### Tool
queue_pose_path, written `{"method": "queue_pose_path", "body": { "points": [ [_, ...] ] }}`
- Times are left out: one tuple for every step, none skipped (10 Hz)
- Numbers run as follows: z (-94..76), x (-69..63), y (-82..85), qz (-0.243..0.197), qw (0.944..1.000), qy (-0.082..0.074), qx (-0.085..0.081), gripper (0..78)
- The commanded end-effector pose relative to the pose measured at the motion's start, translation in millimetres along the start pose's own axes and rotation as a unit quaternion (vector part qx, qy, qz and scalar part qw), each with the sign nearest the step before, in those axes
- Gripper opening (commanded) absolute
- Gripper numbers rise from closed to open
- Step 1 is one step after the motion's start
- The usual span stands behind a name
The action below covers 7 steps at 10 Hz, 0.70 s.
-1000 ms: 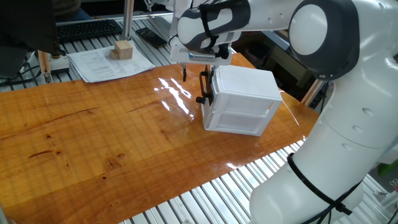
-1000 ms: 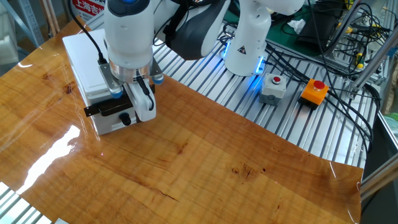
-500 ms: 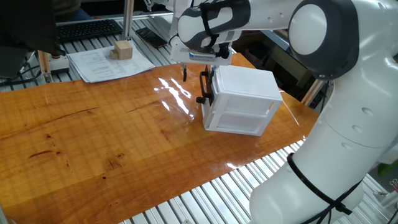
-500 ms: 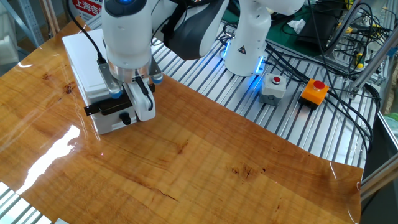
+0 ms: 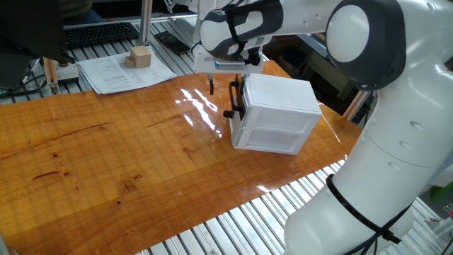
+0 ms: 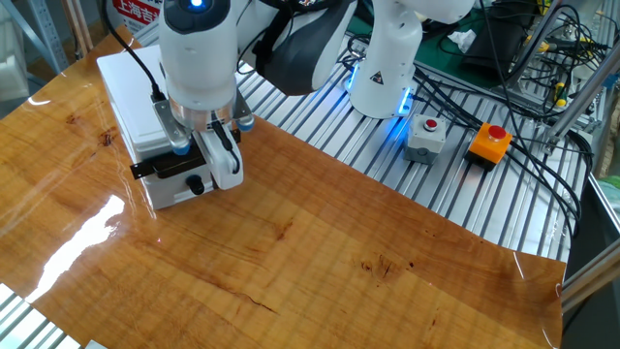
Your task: Put things in the drawer
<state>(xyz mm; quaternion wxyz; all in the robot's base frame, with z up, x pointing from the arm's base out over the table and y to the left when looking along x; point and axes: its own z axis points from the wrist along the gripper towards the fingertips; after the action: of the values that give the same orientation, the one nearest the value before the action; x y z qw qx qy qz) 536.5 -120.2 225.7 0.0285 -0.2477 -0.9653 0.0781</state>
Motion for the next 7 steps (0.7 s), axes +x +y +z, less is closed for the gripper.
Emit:
{"method": "queue_pose_path", "body": {
  "points": [
    [-2.3, -1.3, -0.8, -0.012, 0.9997, -0.005, 0.023, 77.4],
    [-2.3, -1.3, -0.8, -0.009, 0.9998, -0.004, 0.019, 77.4],
    [-2.4, -1.4, -0.8, -0.006, 0.9999, -0.003, 0.016, 77.4],
    [-4.6, -2.0, 0.8, 0.005, 1.0000, 0.001, 0.000, 77.4],
    [-5.1, -2.0, 1.2, 0.005, 1.0000, 0.002, -0.002, 77.4],
    [-11.8, -1.8, 5.7, 0.001, 0.9996, 0.005, -0.028, 77.4],
    [-16.4, -1.9, 8.7, -0.001, 0.9990, 0.013, -0.044, 77.4]
  ]
}}
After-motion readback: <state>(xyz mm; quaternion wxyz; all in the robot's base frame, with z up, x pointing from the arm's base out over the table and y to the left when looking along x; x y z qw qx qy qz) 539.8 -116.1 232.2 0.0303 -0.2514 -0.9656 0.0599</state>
